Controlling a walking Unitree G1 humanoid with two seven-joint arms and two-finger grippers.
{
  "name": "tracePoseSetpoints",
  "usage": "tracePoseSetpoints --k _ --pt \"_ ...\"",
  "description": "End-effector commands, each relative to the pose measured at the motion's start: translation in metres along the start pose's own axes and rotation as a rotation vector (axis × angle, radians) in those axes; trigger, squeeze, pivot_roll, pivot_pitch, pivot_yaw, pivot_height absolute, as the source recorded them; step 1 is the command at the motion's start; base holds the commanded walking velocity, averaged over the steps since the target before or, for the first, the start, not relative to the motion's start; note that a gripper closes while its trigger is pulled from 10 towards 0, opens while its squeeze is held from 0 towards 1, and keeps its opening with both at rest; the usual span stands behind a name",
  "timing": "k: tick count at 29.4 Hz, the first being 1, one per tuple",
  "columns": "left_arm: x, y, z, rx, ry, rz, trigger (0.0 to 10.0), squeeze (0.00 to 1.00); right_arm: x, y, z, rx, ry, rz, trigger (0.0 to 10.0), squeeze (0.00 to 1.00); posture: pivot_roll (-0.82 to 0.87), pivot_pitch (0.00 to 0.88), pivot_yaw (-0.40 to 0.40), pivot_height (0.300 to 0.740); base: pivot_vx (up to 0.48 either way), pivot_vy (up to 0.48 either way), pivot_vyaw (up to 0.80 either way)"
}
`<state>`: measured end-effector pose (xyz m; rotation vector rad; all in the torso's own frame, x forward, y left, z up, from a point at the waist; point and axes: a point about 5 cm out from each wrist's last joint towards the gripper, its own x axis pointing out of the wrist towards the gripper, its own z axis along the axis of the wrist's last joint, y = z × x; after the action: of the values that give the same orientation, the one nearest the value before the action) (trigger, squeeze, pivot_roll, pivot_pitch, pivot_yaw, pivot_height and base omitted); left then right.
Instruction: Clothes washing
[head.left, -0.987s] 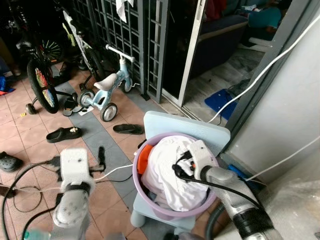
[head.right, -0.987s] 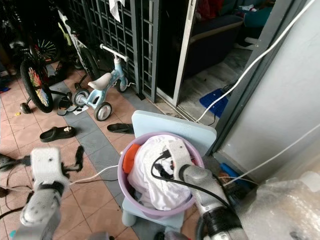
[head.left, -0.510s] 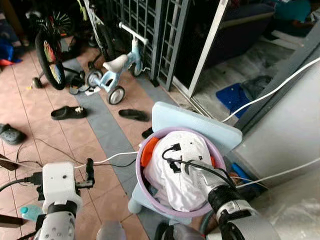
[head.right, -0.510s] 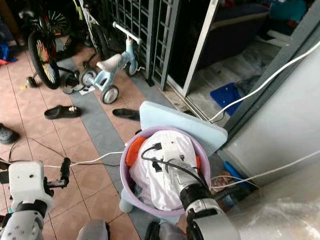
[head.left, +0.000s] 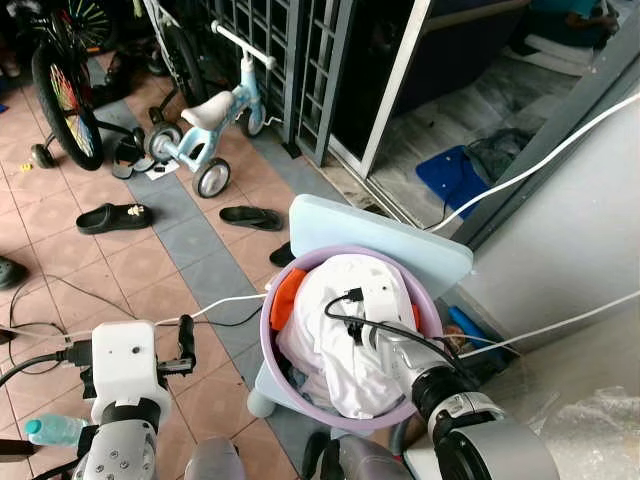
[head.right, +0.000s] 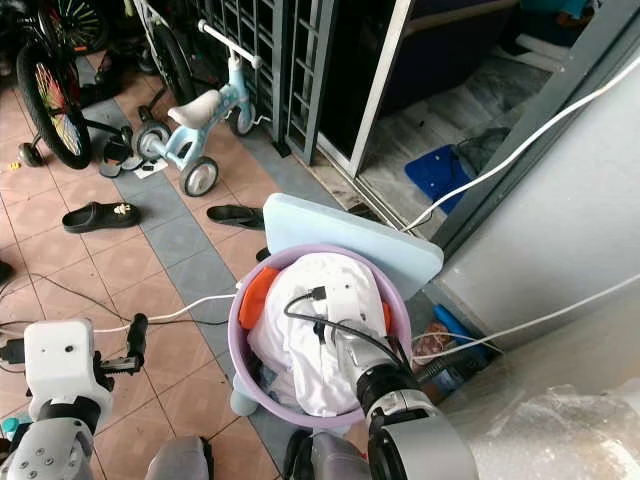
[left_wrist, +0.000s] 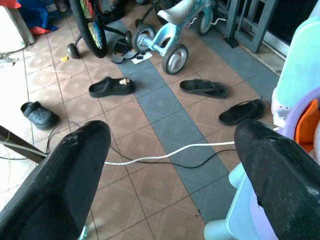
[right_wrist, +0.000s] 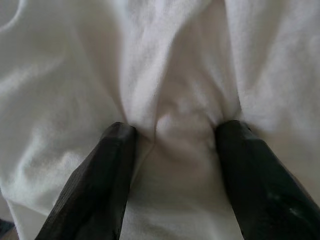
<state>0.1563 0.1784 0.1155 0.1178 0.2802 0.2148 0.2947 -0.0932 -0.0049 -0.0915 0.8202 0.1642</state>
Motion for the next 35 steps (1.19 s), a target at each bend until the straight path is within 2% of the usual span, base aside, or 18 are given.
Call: tracePoseSetpoints --k 1,9,16,18,21,26,29,31,33,35 --pt "-0.001 -0.001 0.002 0.003 0.000 0.004 10.0 0.00 0.001 -0.004 -0.017 -0.004 0.074 -0.001 0.0 0.00 0.18 0.186 -0.138 0.740 0.000 0.000 0.00" --pt "0.006 -0.005 0.003 -0.005 -0.008 0.002 10.0 0.00 0.001 0.001 -0.022 0.031 0.102 0.046 0.0 0.00 0.17 0.175 -0.149 0.740 0.000 0.000 0.00" --pt "0.005 -0.004 0.002 0.001 -0.006 0.010 10.0 0.00 0.001 -0.001 -0.028 0.063 0.123 0.056 0.0 0.00 0.18 0.168 -0.161 0.740 0.000 0.000 0.00" --pt "0.006 -0.004 0.002 0.002 -0.006 0.016 10.0 0.00 0.001 0.000 -0.024 0.087 0.109 0.069 0.0 0.00 0.18 0.162 -0.165 0.740 0.000 0.000 0.00" --pt "0.012 -0.006 0.002 -0.001 -0.012 0.016 10.0 0.00 0.002 -0.004 -0.014 0.060 0.067 0.060 0.0 0.00 0.16 0.144 -0.163 0.740 0.000 0.000 0.00" --pt "0.031 -0.016 0.005 -0.003 -0.046 -0.029 10.0 0.00 -0.002 -0.017 0.017 0.149 -0.091 0.086 0.0 0.00 0.11 0.074 -0.131 0.740 0.000 0.000 0.00" --pt "0.047 -0.021 0.011 0.004 -0.080 -0.056 10.0 0.00 -0.012 -0.027 0.035 0.256 -0.233 0.114 0.0 0.00 0.09 0.028 -0.112 0.740 0.000 0.000 0.00" --pt "0.054 -0.021 0.012 0.002 -0.088 -0.057 10.0 0.00 -0.013 -0.028 0.039 0.268 -0.255 0.115 0.0 0.00 0.06 0.000 -0.097 0.740 0.000 0.000 0.00" --pt "0.061 -0.017 0.022 0.001 -0.158 -0.035 10.0 0.00 -0.025 -0.038 0.045 0.269 -0.367 0.099 0.0 0.00 0.04 0.000 -0.084 0.740 0.000 0.000 0.00" --pt "0.069 -0.018 0.021 -0.001 -0.160 -0.025 10.0 0.00 -0.040 -0.045 0.049 0.277 -0.469 0.090 0.0 0.00 0.01 0.000 -0.057 0.740 0.000 0.000 0.00"
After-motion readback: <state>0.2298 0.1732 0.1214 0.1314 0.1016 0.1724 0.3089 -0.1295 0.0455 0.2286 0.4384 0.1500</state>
